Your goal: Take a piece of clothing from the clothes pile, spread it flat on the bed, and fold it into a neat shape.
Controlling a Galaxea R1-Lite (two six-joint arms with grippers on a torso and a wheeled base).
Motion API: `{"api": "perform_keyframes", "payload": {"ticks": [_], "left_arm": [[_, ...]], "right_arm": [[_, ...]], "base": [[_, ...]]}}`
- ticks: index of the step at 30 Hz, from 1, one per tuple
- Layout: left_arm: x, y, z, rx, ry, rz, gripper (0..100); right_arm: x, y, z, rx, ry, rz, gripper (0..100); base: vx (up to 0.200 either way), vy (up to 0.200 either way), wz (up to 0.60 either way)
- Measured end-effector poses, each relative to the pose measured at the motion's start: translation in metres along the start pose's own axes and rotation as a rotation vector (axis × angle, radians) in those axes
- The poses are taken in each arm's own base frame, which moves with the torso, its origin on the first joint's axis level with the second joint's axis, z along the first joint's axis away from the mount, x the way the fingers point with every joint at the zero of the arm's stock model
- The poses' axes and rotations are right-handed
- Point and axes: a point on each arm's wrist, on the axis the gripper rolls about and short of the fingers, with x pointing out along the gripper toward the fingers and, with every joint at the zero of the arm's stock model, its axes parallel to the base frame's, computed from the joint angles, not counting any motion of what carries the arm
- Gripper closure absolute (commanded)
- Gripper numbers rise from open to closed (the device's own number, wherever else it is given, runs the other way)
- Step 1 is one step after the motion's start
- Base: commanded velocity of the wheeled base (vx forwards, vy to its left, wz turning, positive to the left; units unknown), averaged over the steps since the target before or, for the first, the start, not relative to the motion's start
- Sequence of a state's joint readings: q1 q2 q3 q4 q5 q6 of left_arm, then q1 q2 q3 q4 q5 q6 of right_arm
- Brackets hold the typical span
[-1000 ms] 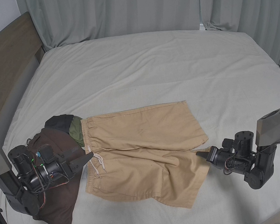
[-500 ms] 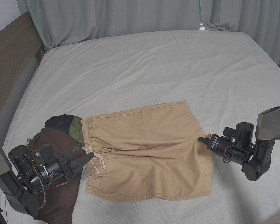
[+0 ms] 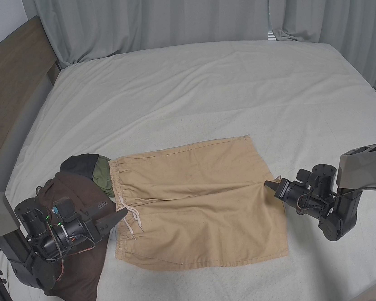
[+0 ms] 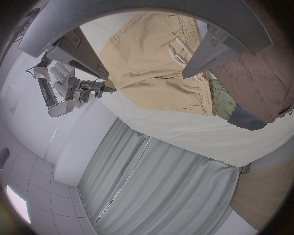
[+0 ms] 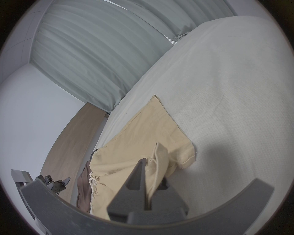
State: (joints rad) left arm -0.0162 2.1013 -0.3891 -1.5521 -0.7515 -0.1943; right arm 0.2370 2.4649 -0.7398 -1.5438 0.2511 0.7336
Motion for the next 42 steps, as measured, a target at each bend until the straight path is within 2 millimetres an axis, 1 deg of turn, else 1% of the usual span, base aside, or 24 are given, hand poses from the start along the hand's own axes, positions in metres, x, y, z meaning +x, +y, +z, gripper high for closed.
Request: {"api": "perform_keyframes", "payload": {"ticks": [2, 3, 8, 12, 18, 22, 25, 30, 36, 42], "left_arm": [[0.0, 0.0, -0.001, -0.002, 0.003, -0.001, 0], [0.0, 0.0, -0.001, -0.004, 0.004, -0.001, 0], [0.0, 0.001, -0.003, -0.009, 0.009, -0.001, 0], [-0.002, 0.001, -0.004, -0.017, 0.016, -0.002, 0], [-0.007, 0.0, -0.011, -0.041, 0.04, -0.013, 0], [-0.009, 0.0, -0.016, -0.06, 0.059, -0.01, 0], [-0.011, 0.001, -0.019, -0.071, 0.068, -0.004, 0], [-0.015, 0.003, -0.026, -0.097, 0.088, 0.012, 0], [-0.019, 0.004, -0.037, -0.136, 0.122, 0.027, 0], [-0.022, 0.011, -0.049, -0.179, 0.153, 0.052, 0]], "right_arm": [[0.0, 0.0, 0.0, -0.008, -0.002, 0.001, 100], [0.0, 0.0, 0.0, -0.012, -0.002, 0.001, 0], [0.001, 0.0, 0.002, -0.05, -0.01, 0.004, 0], [-0.003, 0.005, 0.014, -0.099, -0.041, 0.012, 0], [-0.018, 0.023, 0.038, -0.152, -0.096, 0.039, 0], [-0.03, 0.037, 0.045, -0.169, -0.104, 0.062, 0], [-0.04, 0.049, 0.042, -0.183, -0.077, 0.092, 0], [-0.052, 0.07, 0.03, -0.2, -0.022, 0.146, 0], [-0.058, 0.08, 0.027, -0.205, -0.009, 0.171, 0], [-0.06, 0.083, 0.026, -0.207, -0.004, 0.176, 0]], "base": [[0.0, 0.0, 0.0], [0.0, 0.0, 0.0], [0.0, 0.0, 0.0], [0.0, 0.0, 0.0], [0.0, 0.0, 0.0], [0.0, 0.0, 0.0], [0.0, 0.0, 0.0], [0.0, 0.0, 0.0], [0.0, 0.0, 0.0], [0.0, 0.0, 0.0]]}}
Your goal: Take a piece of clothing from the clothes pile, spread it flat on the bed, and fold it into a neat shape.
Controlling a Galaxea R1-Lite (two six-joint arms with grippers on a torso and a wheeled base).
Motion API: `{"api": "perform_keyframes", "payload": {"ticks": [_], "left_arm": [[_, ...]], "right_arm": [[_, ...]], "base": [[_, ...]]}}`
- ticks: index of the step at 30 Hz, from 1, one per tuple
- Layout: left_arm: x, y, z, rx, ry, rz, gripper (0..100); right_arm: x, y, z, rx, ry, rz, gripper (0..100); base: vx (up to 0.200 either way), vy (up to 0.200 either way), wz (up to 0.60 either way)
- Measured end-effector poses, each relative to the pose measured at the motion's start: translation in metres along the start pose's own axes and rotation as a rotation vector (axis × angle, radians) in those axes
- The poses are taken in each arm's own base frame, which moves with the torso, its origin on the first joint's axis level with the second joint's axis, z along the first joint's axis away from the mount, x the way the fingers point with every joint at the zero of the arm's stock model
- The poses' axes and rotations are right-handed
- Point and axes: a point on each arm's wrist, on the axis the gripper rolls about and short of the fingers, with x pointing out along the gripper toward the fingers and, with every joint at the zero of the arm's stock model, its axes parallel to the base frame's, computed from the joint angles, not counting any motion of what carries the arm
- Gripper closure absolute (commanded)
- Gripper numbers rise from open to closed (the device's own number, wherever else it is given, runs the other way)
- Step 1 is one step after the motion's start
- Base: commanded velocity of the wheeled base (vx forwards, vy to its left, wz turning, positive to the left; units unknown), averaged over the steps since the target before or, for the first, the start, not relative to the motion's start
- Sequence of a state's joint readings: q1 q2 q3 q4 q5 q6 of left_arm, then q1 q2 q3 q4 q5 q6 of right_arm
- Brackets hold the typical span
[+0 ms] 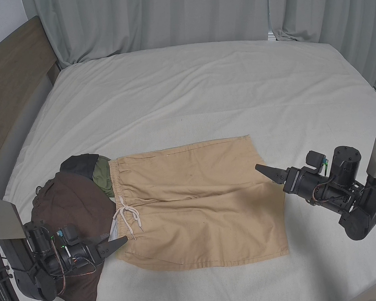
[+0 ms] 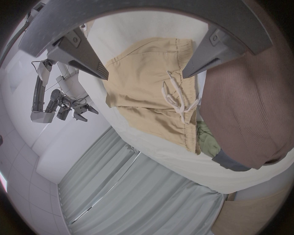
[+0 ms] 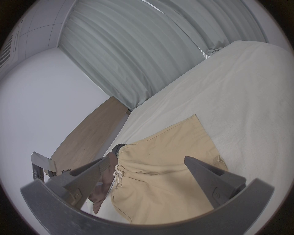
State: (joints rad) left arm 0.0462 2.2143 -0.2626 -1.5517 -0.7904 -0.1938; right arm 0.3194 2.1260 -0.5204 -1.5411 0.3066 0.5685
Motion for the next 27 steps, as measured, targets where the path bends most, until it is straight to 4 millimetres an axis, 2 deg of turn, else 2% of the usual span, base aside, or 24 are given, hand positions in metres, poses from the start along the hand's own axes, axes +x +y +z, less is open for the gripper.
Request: {"api": "perform_keyframes", "payload": {"ticks": [16, 27], "left_arm": [[0.0, 0.029, -0.035, -0.028, 0.084, 0.054, 0], [0.013, 0.05, -0.051, -0.073, 0.108, 0.074, 0]], "right_arm": [[0.0, 0.0, 0.0, -0.023, 0.002, -0.002, 0], [0.0, -0.001, -0.001, -0.023, 0.002, -0.003, 0]], "base": [[0.0, 0.0, 0.0], [0.0, 0.0, 0.0]]}}
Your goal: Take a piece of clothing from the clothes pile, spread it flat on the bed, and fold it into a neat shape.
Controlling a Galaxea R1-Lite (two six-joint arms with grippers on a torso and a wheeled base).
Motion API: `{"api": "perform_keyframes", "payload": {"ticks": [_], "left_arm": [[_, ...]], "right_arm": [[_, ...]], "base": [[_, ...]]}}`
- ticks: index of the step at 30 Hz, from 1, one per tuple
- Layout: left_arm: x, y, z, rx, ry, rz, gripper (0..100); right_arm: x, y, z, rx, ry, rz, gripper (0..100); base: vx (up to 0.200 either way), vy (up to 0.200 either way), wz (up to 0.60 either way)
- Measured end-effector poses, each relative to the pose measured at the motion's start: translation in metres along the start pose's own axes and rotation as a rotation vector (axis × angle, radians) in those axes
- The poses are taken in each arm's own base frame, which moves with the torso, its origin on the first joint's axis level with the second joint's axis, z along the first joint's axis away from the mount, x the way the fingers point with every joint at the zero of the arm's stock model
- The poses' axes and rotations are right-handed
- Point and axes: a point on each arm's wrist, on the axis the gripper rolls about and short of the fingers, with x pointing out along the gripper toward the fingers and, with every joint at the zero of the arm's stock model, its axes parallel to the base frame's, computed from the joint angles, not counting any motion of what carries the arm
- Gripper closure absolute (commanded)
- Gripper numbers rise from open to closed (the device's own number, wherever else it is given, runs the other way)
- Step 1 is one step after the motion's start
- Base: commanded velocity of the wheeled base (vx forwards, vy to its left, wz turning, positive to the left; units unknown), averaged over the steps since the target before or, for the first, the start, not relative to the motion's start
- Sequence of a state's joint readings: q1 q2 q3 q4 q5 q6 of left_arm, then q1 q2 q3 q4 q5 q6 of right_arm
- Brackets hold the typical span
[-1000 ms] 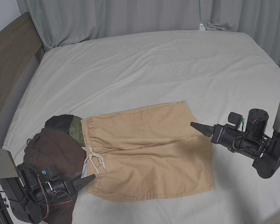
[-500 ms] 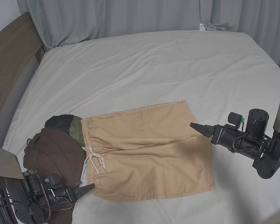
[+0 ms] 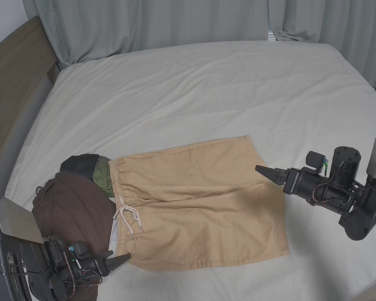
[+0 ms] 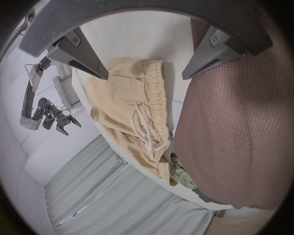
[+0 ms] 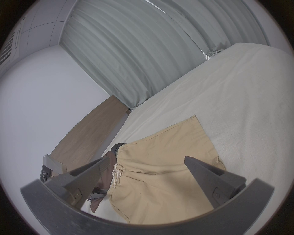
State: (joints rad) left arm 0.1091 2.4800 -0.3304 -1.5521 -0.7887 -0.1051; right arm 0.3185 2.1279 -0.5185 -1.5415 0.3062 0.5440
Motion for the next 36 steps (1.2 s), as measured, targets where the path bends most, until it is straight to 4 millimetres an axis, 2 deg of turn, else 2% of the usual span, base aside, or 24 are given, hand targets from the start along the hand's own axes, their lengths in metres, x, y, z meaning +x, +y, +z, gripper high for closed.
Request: {"api": "perform_keyframes", "payload": {"ticks": [7, 14, 15, 21, 28, 32, 36], "left_arm": [[0.01, 0.001, -0.003, -0.095, 0.01, -0.009, 0], [0.016, -0.002, -0.003, -0.111, 0.016, -0.014, 0], [0.017, -0.002, -0.003, -0.11, 0.017, -0.015, 100], [0.019, 0.0, -0.004, -0.113, 0.019, -0.007, 100], [0.019, 0.001, -0.004, -0.111, 0.017, -0.006, 100], [0.019, 0.001, -0.003, -0.106, 0.014, -0.007, 100], [0.019, 0.001, -0.003, -0.101, 0.014, -0.007, 100]], "right_arm": [[0.0, 0.0, 0.0, 0.0, 0.0, 0.0, 0], [0.0, -0.002, 0.0, 0.0, -0.001, -0.004, 0], [0.0, -0.002, 0.0, 0.0, -0.001, -0.005, 0], [-0.003, -0.003, -0.002, 0.004, 0.01, -0.014, 0], [-0.02, -0.01, -0.017, -0.015, 0.102, -0.034, 0], [-0.034, -0.024, -0.031, -0.117, 0.186, -0.059, 0], [-0.047, -0.041, -0.047, -0.119, 0.274, -0.104, 0]], "base": [[0.0, 0.0, 0.0], [0.0, 0.0, 0.0], [0.0, 0.0, 0.0], [0.0, 0.0, 0.0], [0.0, 0.0, 0.0], [0.0, 0.0, 0.0], [0.0, 0.0, 0.0]]}}
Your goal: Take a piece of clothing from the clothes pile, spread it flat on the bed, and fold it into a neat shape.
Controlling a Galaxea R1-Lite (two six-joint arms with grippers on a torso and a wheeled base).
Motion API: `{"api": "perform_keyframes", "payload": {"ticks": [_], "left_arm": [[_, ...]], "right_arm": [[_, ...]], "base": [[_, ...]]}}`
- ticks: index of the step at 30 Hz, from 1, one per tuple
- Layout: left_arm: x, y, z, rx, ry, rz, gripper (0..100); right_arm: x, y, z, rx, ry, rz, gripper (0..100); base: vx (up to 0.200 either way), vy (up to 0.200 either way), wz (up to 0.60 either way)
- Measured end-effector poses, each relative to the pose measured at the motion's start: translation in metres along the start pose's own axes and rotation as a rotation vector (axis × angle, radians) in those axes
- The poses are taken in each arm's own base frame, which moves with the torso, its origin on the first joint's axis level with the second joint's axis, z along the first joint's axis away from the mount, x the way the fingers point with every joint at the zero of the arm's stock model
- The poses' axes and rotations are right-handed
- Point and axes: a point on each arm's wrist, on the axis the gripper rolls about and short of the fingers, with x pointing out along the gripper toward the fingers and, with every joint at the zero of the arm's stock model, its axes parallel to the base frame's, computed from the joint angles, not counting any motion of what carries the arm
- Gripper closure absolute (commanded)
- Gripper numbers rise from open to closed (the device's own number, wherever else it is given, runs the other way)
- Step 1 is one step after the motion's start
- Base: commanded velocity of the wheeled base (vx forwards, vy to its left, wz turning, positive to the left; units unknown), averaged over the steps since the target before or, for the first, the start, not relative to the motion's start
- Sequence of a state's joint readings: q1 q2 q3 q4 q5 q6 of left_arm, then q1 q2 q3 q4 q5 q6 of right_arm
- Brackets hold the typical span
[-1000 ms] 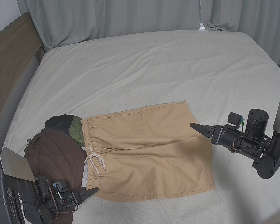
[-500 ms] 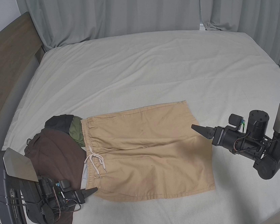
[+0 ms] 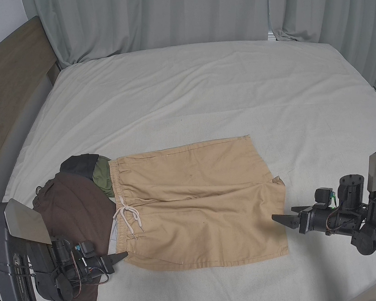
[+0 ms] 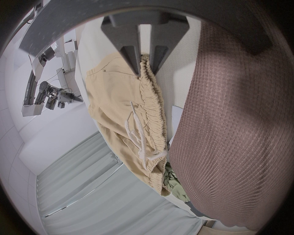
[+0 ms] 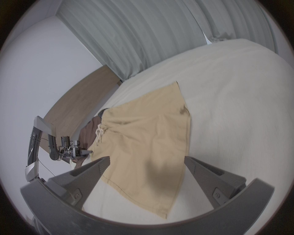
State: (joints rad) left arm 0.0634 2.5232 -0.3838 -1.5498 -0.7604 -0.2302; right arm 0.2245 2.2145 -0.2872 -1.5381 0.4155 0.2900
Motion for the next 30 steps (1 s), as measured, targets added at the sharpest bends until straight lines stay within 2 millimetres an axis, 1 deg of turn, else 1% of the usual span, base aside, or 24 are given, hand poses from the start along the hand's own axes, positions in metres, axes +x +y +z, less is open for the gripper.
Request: {"api": "perform_keyframes", "payload": {"ticks": [7, 17, 30], "left_arm": [[0.0, 0.0, 0.001, 0.007, -0.003, -0.002, 100], [0.0, 0.0, 0.001, 0.01, -0.002, -0.003, 100], [0.001, -0.001, 0.001, 0.012, -0.001, -0.005, 100]], "right_arm": [[-0.007, -0.009, -0.022, 0.05, 0.094, -0.04, 0], [-0.006, -0.016, -0.047, 0.101, 0.2, -0.043, 0], [0.002, -0.02, -0.064, 0.129, 0.261, -0.033, 0]], "base": [[0.0, 0.0, 0.0], [0.0, 0.0, 0.0], [0.0, 0.0, 0.0]]}}
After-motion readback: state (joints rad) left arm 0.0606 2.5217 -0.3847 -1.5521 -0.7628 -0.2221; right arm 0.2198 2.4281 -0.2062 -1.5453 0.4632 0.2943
